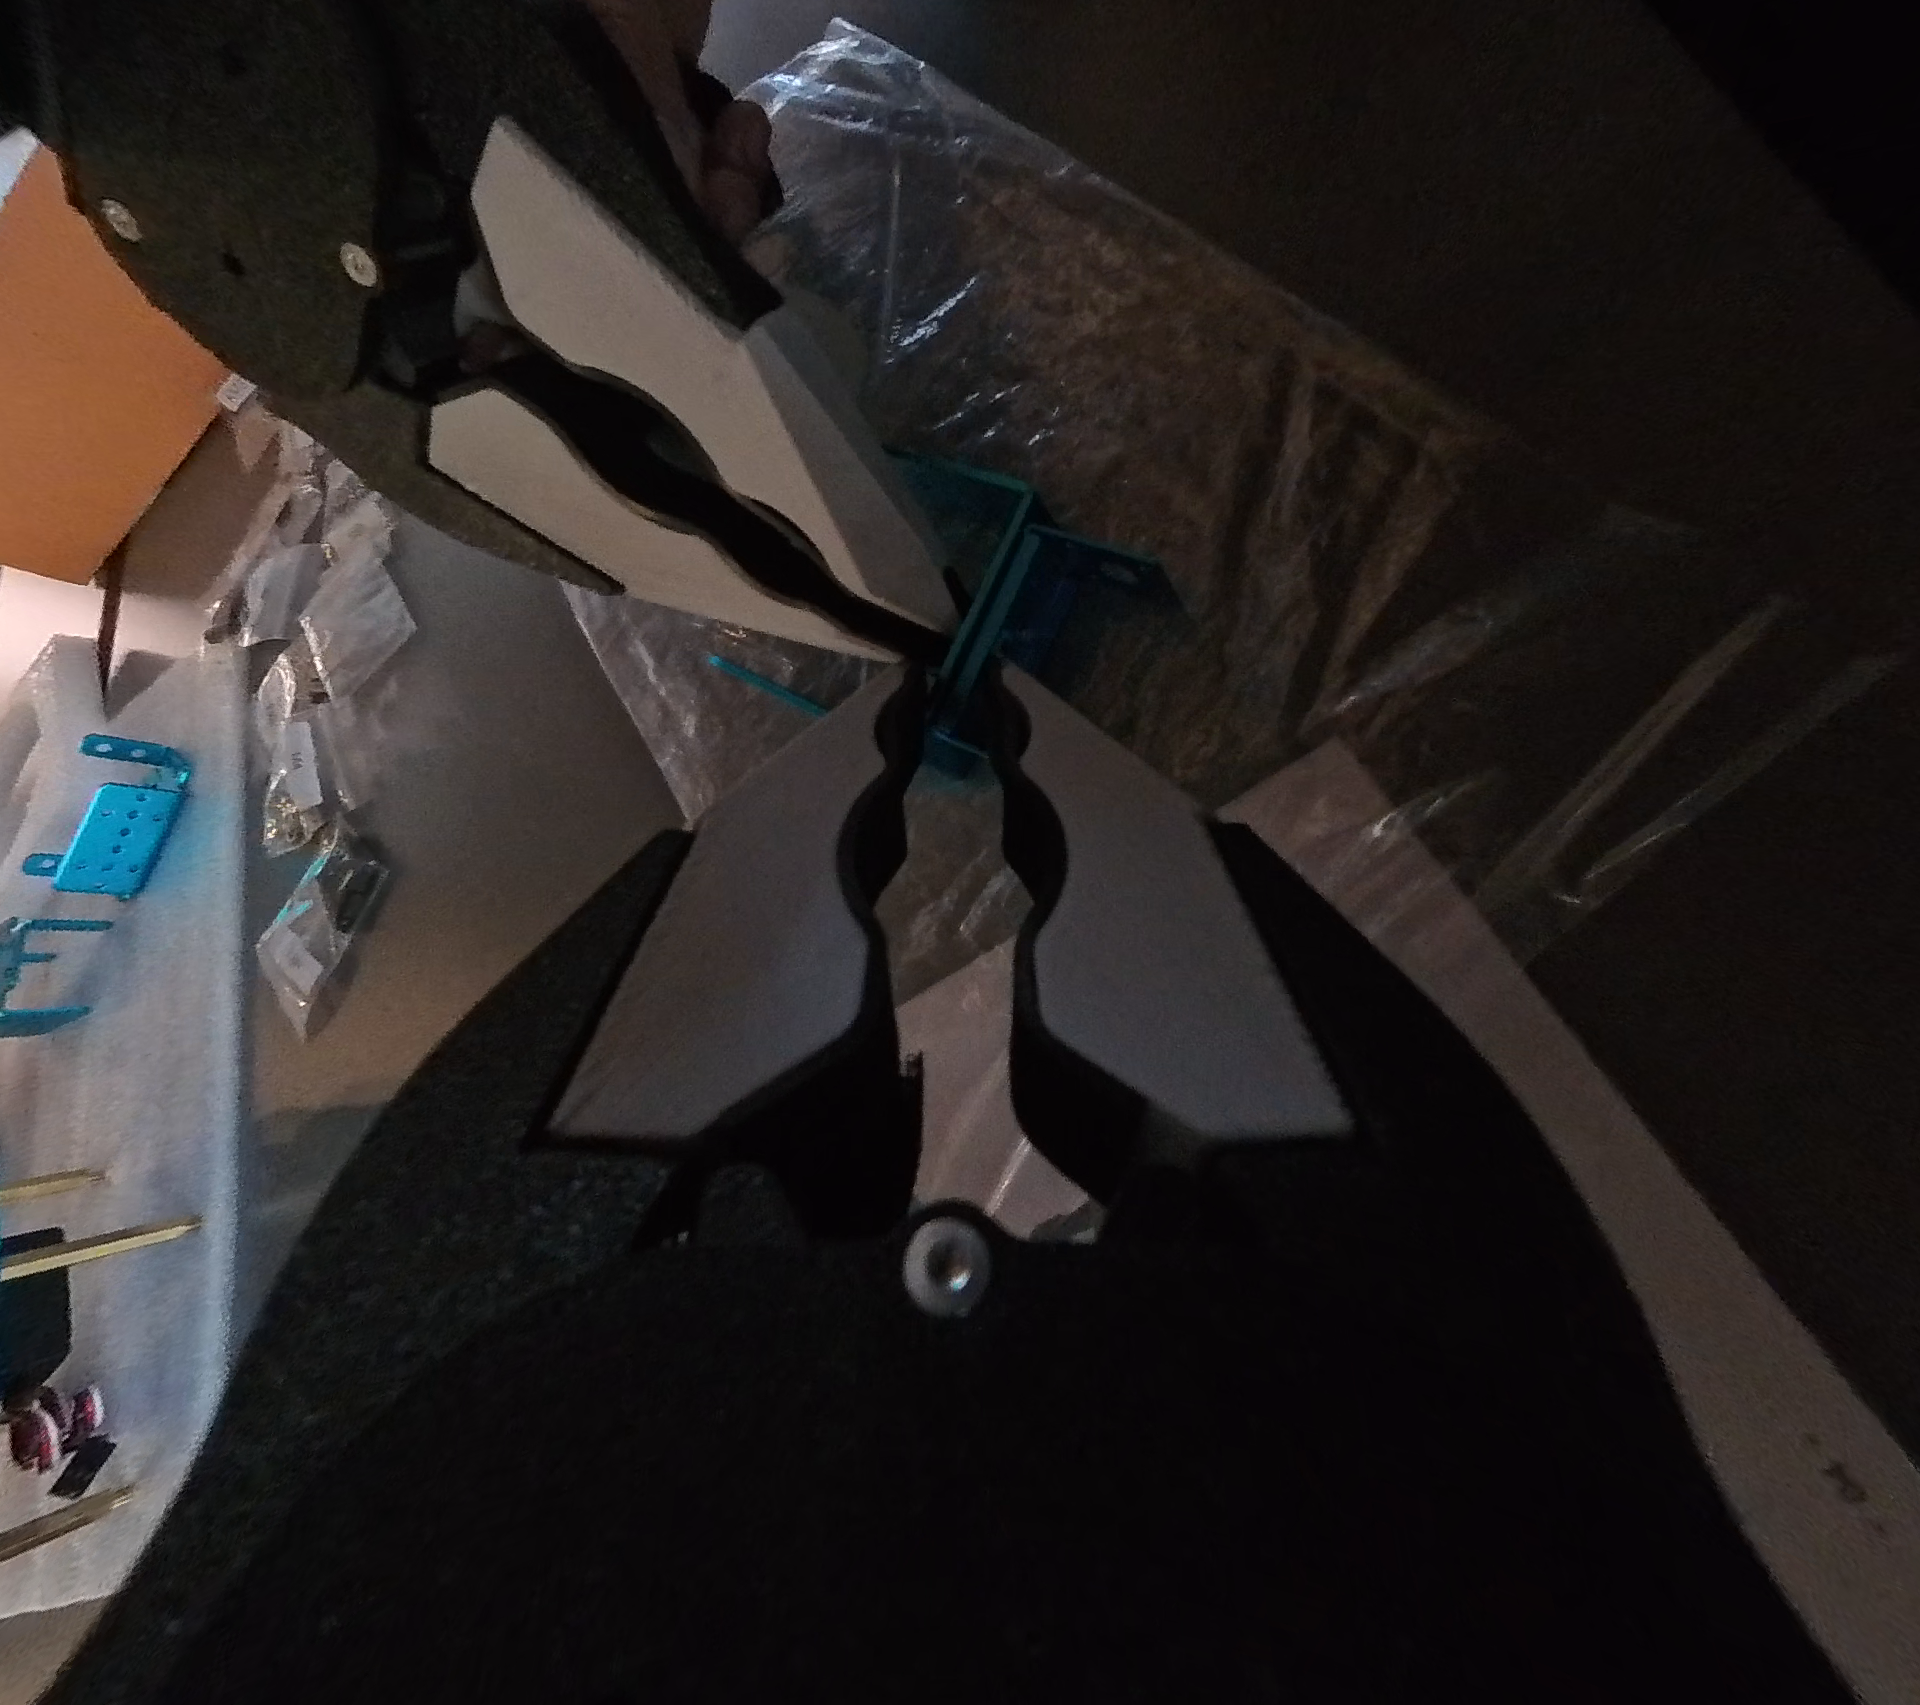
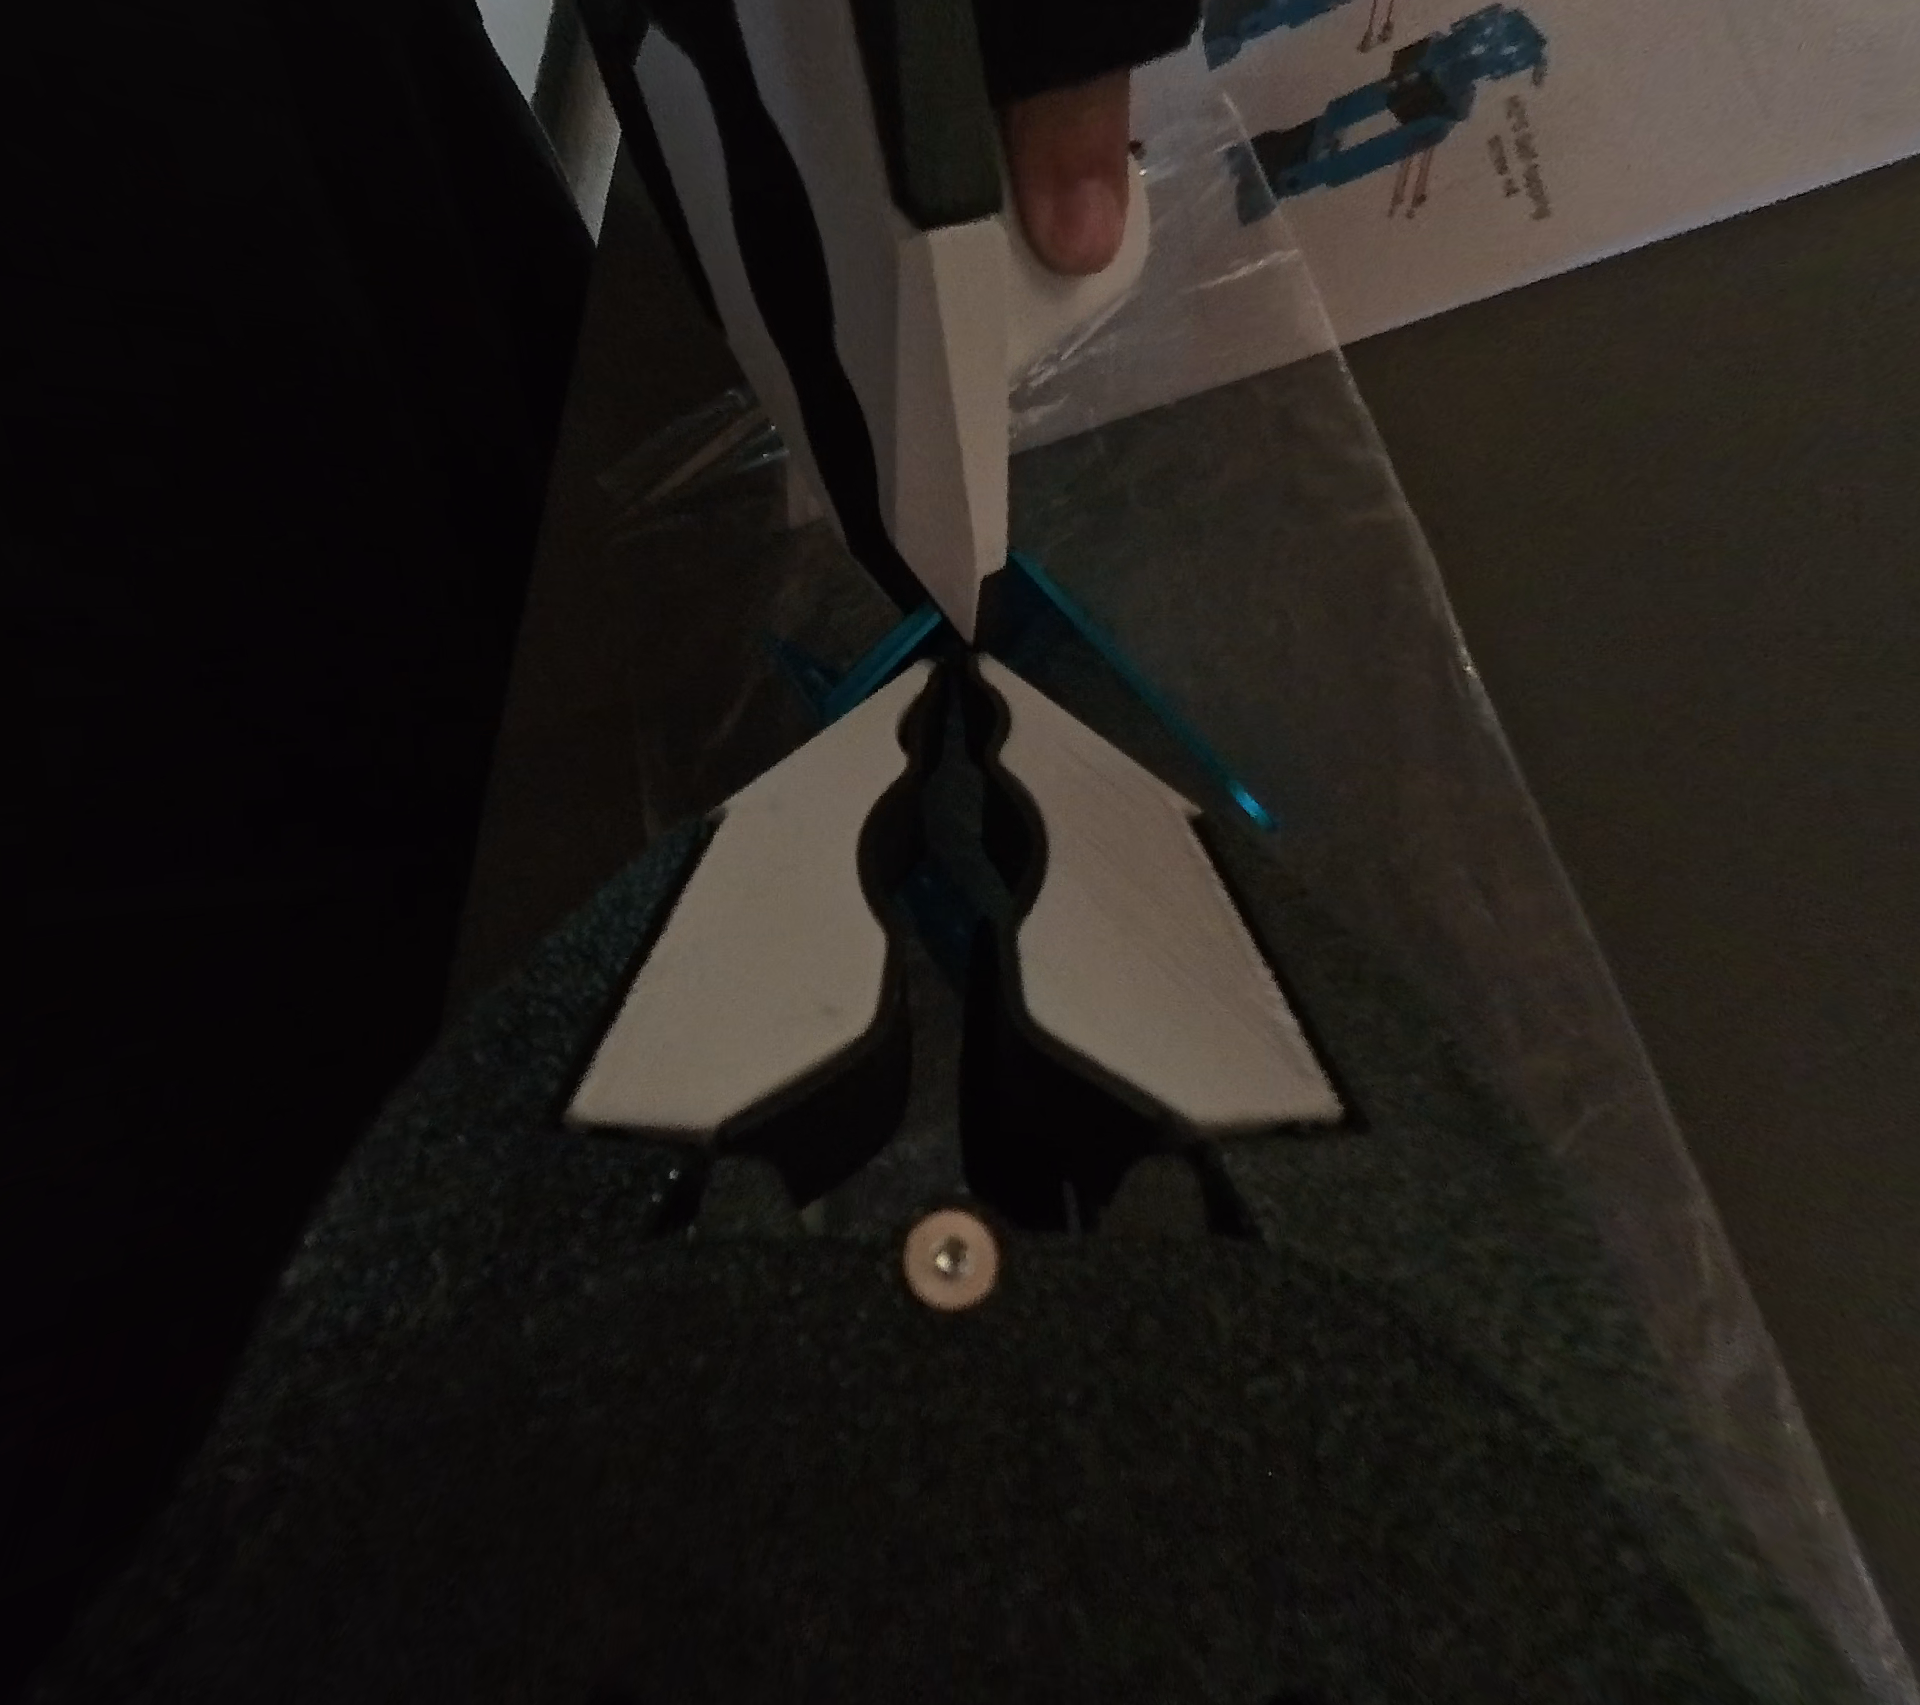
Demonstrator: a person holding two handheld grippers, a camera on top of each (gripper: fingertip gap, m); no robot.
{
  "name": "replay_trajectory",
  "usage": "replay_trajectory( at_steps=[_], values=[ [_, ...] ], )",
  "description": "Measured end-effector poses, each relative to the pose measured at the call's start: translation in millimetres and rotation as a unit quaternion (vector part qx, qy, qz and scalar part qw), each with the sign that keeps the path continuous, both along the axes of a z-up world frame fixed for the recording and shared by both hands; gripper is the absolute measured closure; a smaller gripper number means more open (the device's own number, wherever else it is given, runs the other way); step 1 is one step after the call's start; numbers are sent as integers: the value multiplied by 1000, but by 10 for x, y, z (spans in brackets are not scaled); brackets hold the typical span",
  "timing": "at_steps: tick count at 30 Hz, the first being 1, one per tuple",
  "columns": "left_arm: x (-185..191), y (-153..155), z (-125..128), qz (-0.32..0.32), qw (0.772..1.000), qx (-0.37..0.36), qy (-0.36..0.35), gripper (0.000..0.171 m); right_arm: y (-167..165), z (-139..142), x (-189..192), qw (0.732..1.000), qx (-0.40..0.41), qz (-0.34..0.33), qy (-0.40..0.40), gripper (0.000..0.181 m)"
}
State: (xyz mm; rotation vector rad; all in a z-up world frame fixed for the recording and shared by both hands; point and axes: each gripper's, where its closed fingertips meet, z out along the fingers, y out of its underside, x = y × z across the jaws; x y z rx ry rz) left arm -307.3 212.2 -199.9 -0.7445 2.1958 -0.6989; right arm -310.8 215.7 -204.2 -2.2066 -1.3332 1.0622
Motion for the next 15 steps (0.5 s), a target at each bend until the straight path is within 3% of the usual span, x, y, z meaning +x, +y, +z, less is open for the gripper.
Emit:
replay_trajectory(
  at_steps=[15],
  values=[
    [12,-23,-2,-1,1000,8,-5,162,-39,16,15,1000,7,6,-29,179]
  ],
)
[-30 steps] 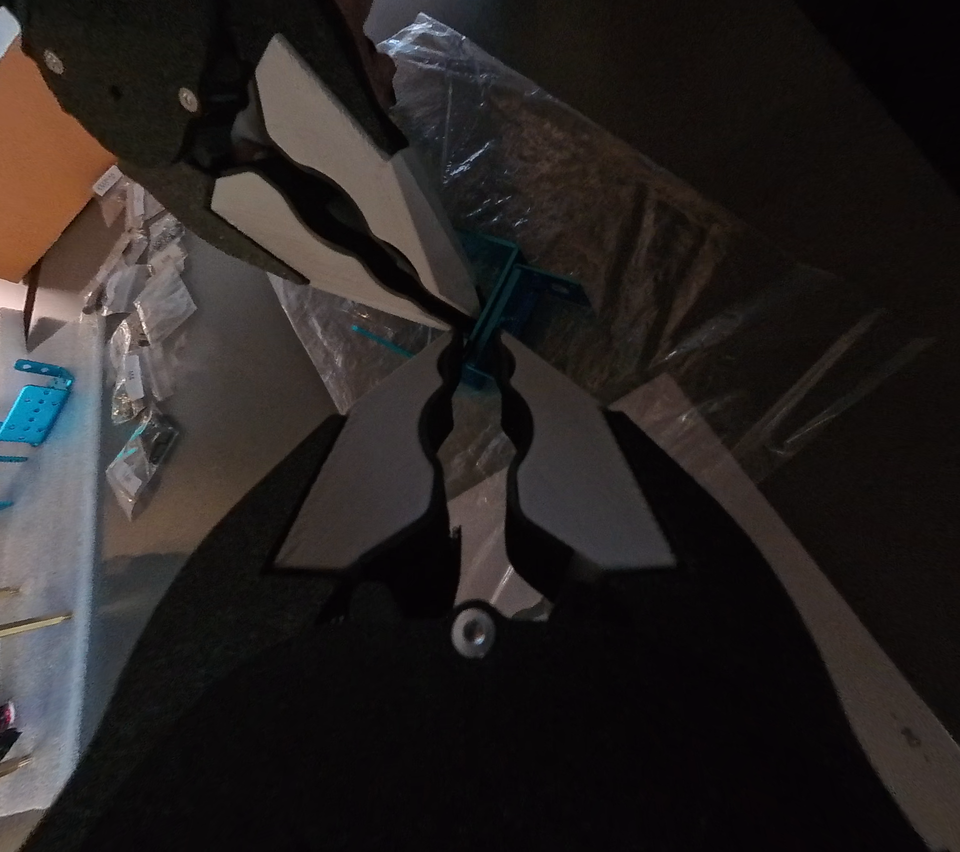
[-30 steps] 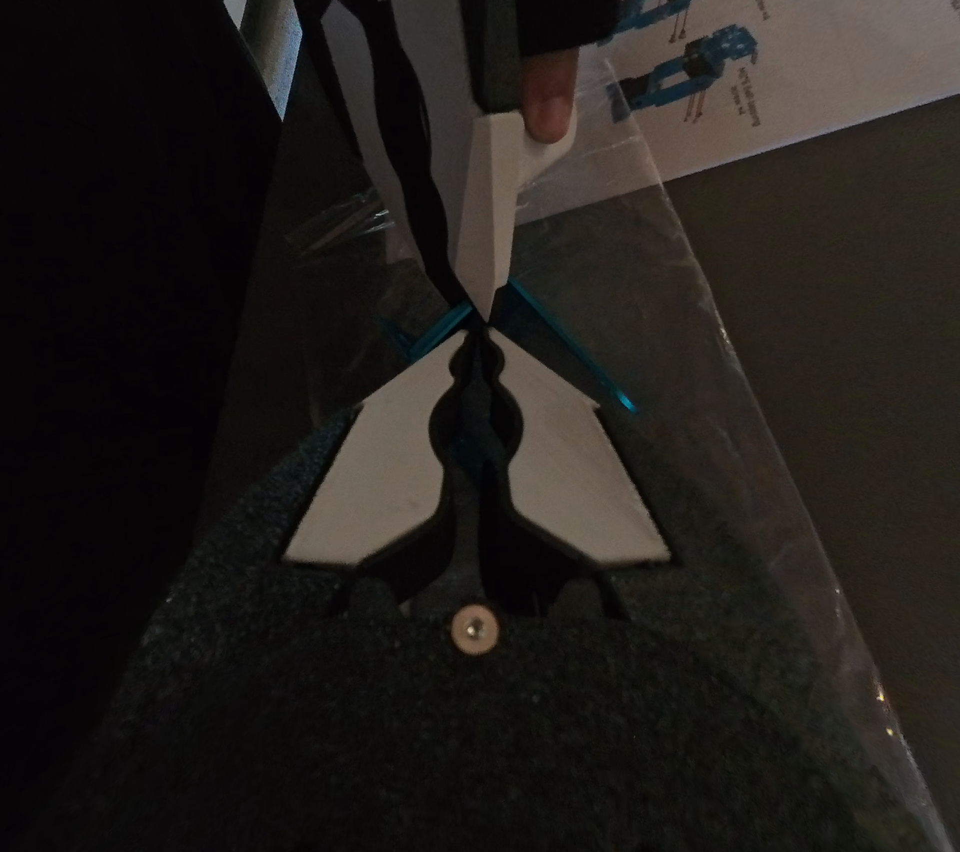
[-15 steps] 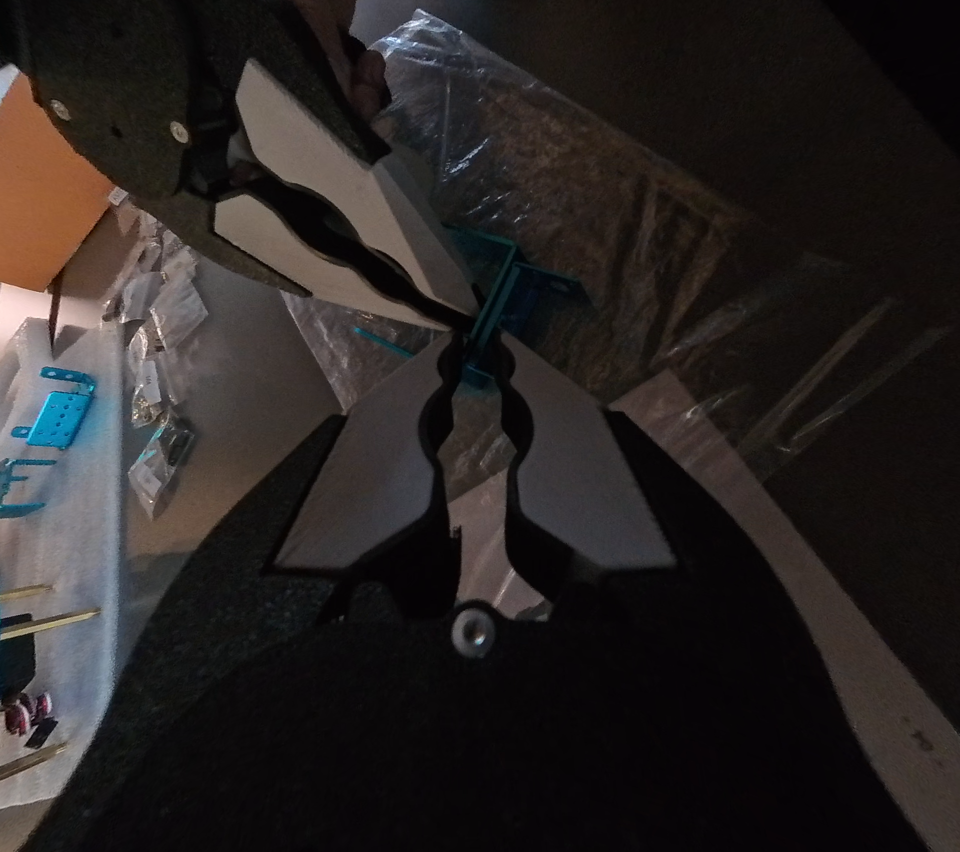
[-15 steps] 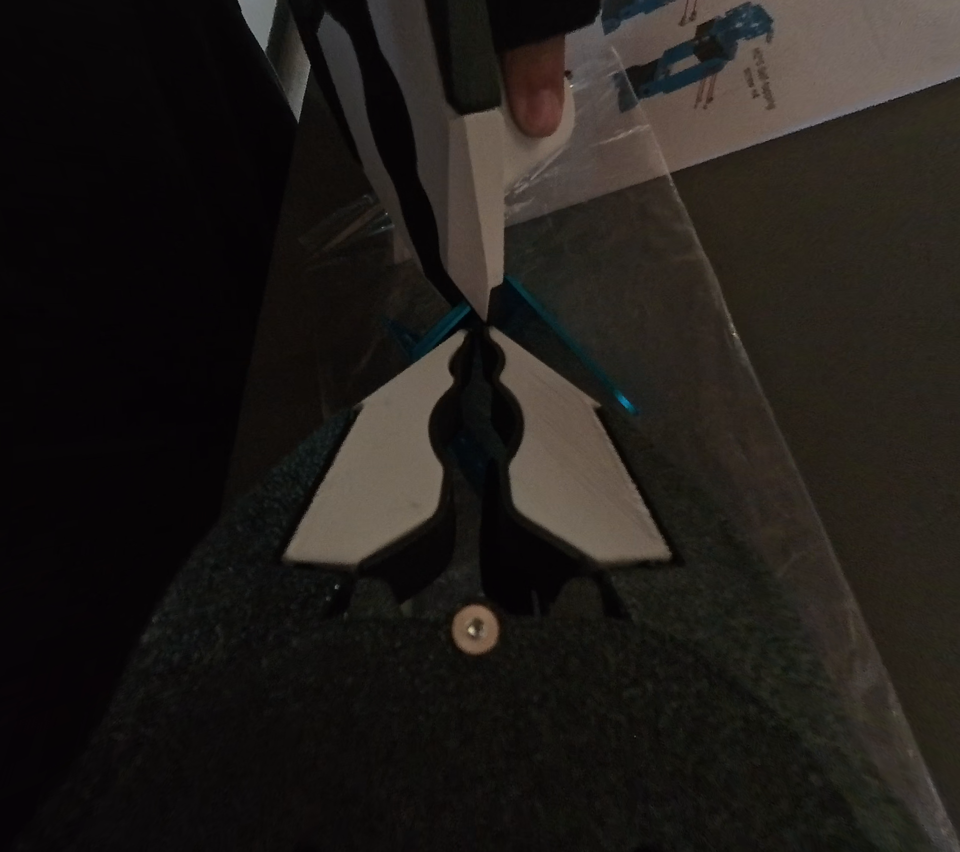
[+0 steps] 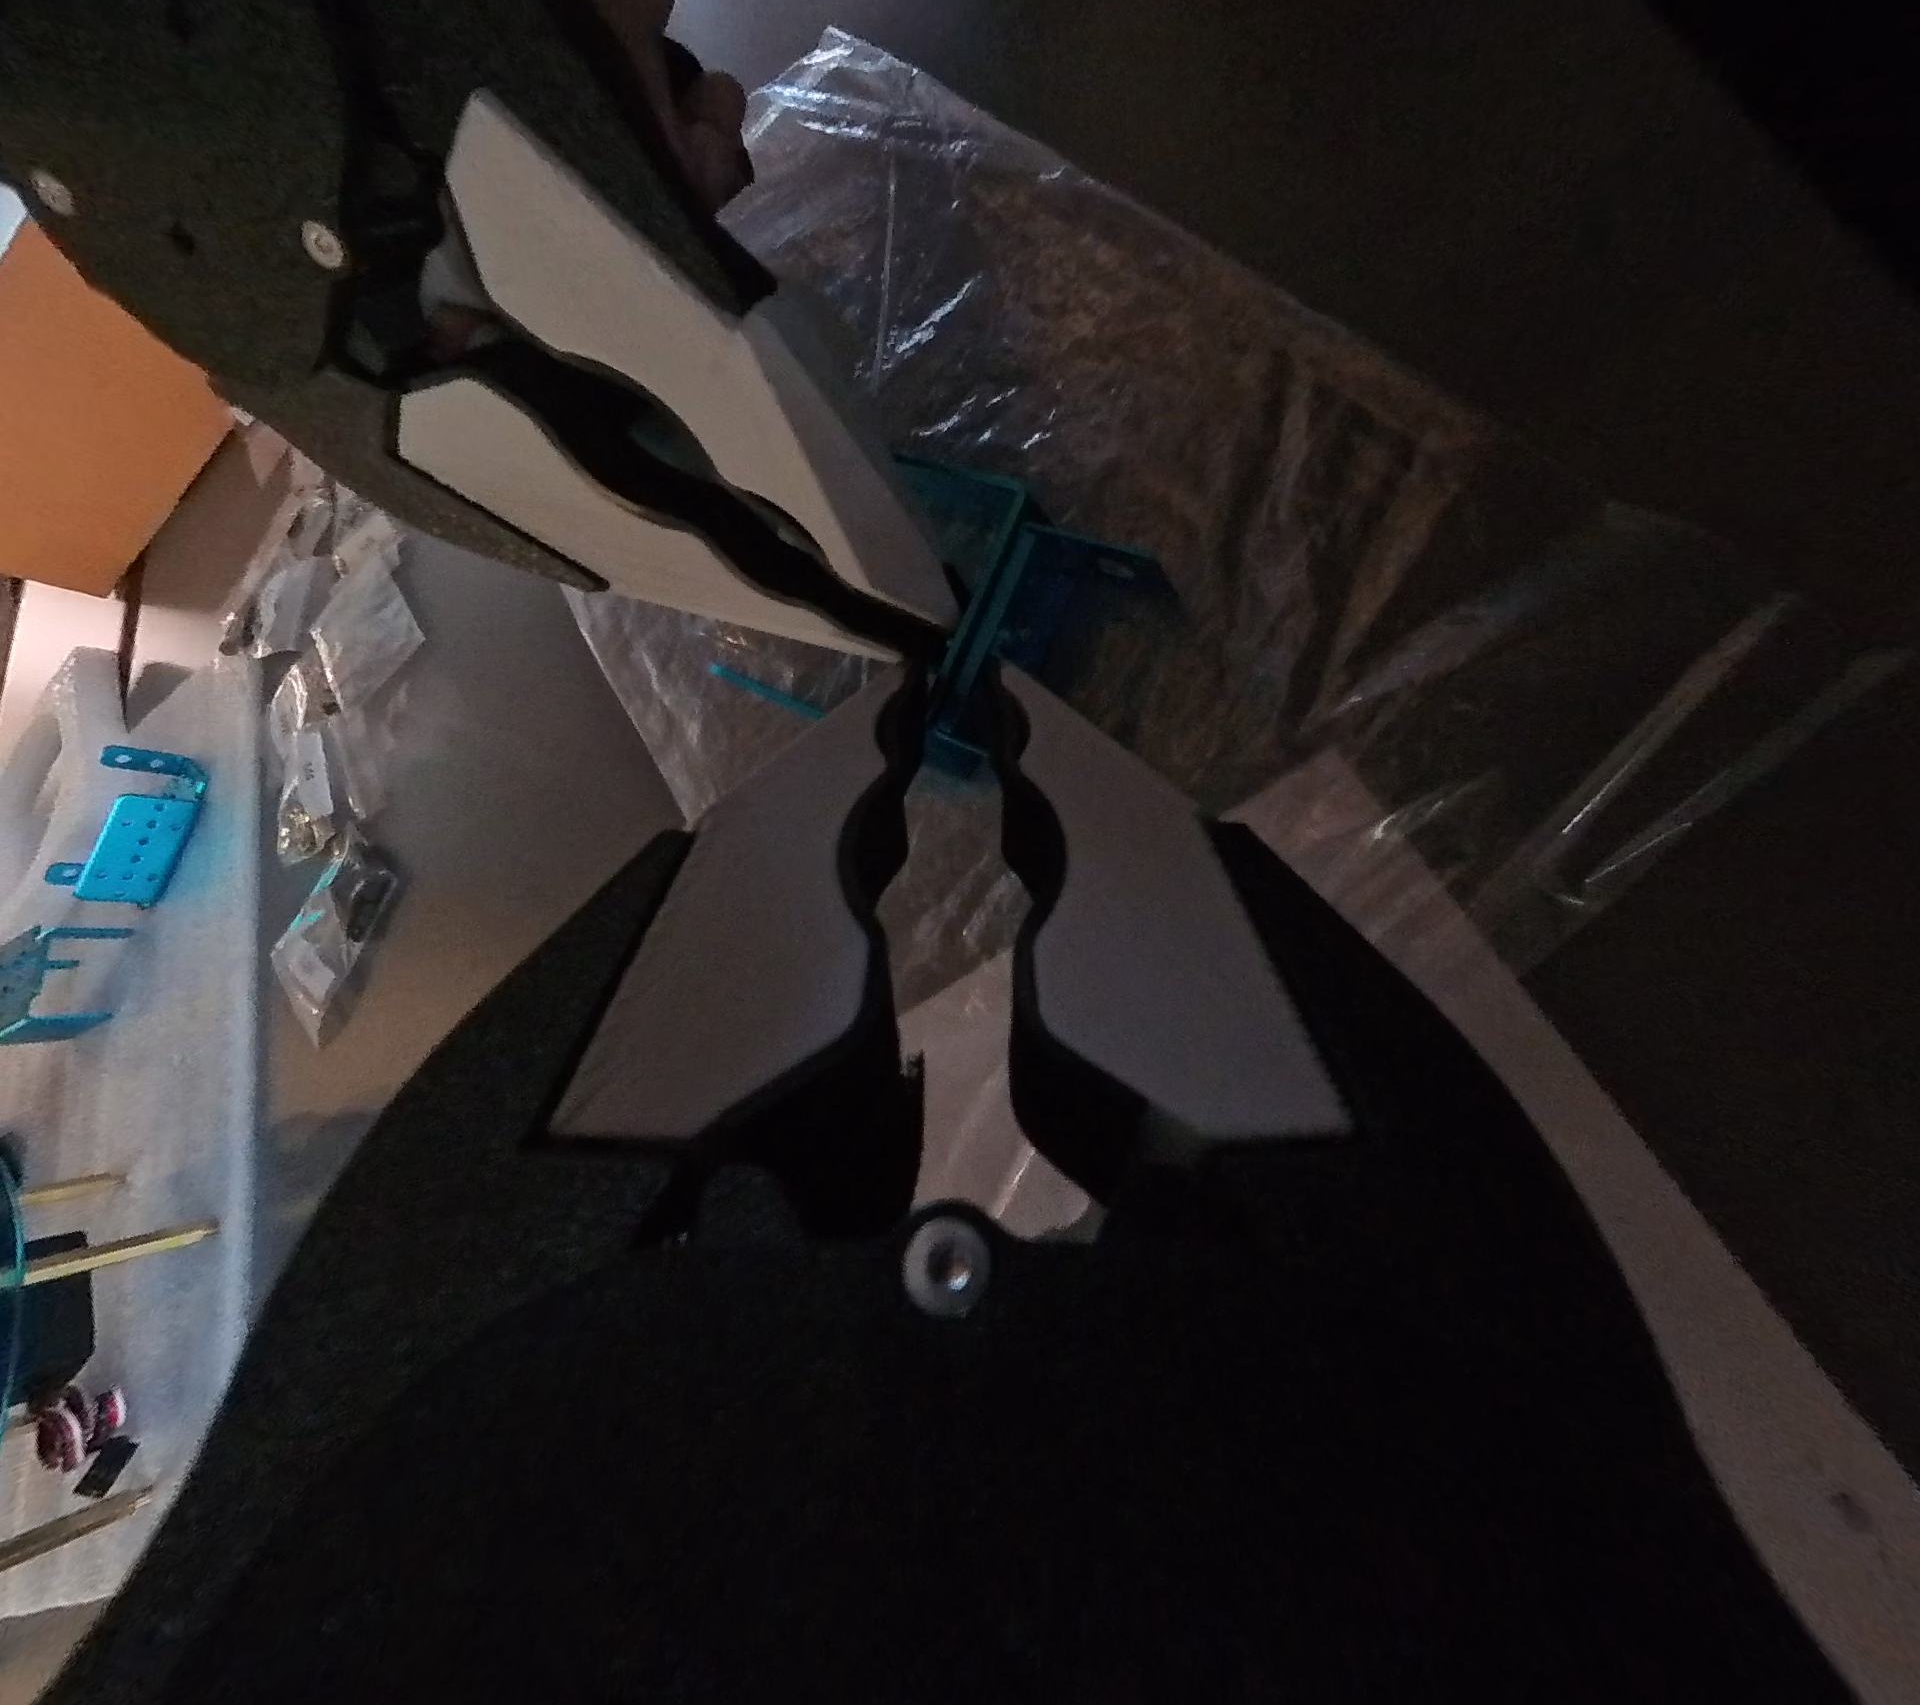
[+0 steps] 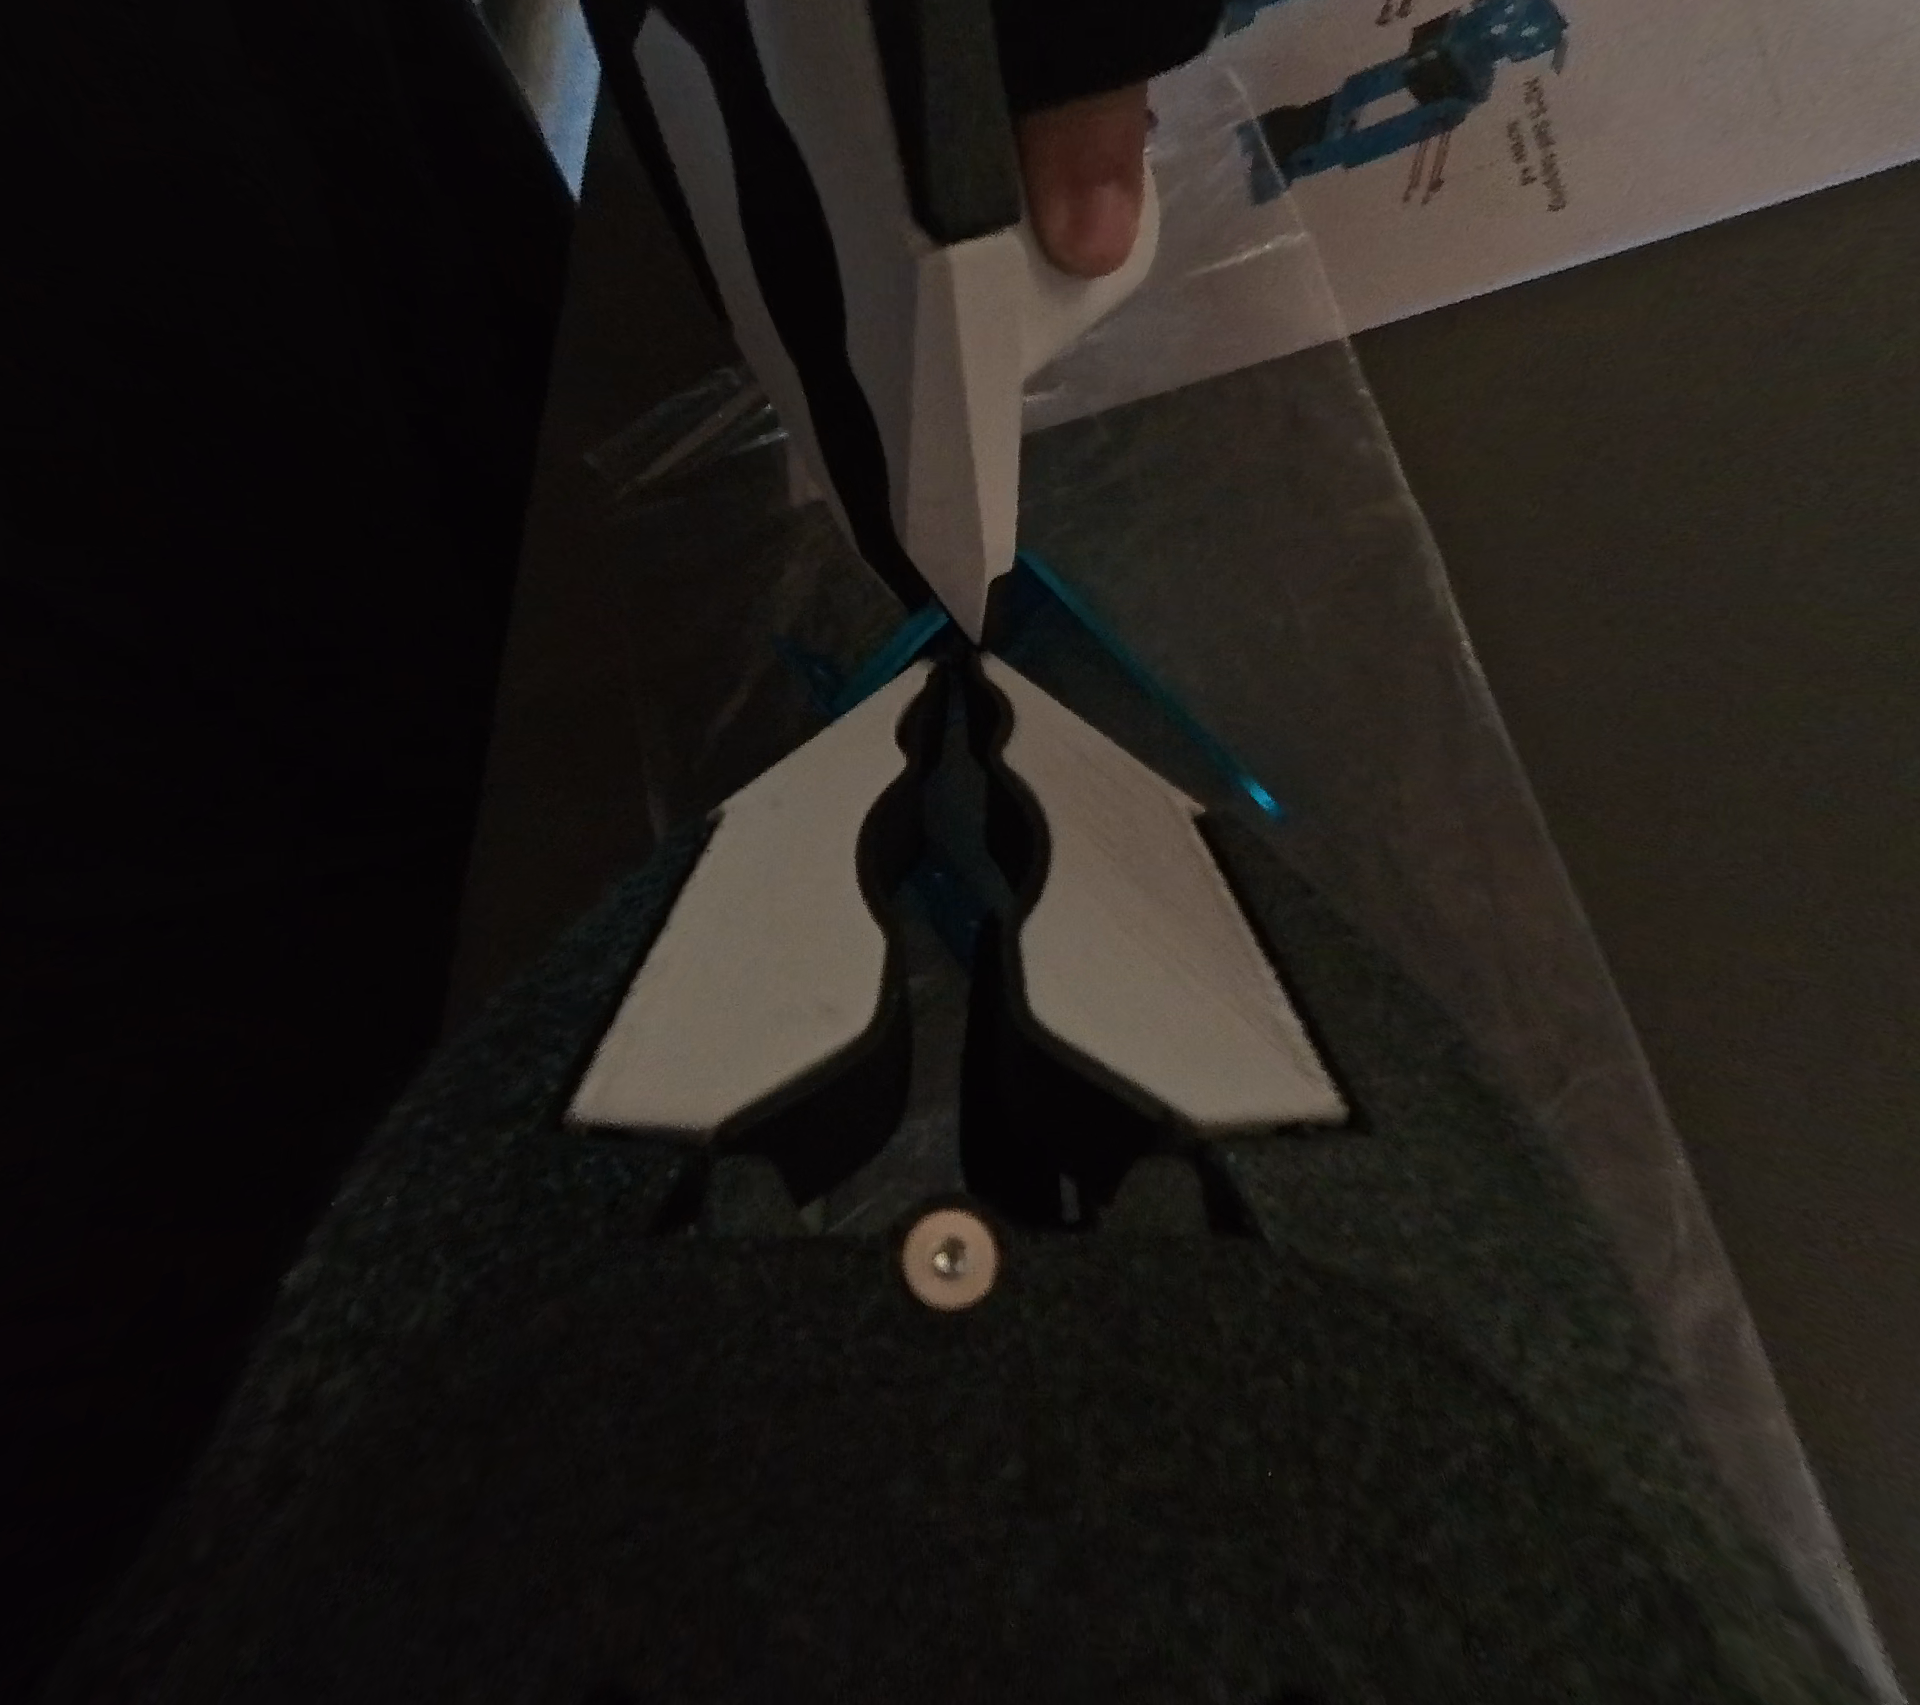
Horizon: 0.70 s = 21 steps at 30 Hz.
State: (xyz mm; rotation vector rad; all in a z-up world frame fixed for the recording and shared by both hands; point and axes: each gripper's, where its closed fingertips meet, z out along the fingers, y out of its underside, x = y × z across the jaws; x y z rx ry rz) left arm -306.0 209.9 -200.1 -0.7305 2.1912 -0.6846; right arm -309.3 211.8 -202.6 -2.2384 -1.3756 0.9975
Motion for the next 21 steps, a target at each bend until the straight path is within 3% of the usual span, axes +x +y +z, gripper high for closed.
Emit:
replay_trajectory(
  at_steps=[13,19,21],
  values=[
    [3,-23,-3,-3,1000,6,-6,162,-13,-12,1,989,-127,-13,70,171],
    [7,-15,-3,-2,1000,10,-8,163,-30,81,55,987,-141,-3,82,160],
    [6,-13,-2,-2,1000,11,-8,163,53,64,117,996,-75,-8,53,162]
  ],
)
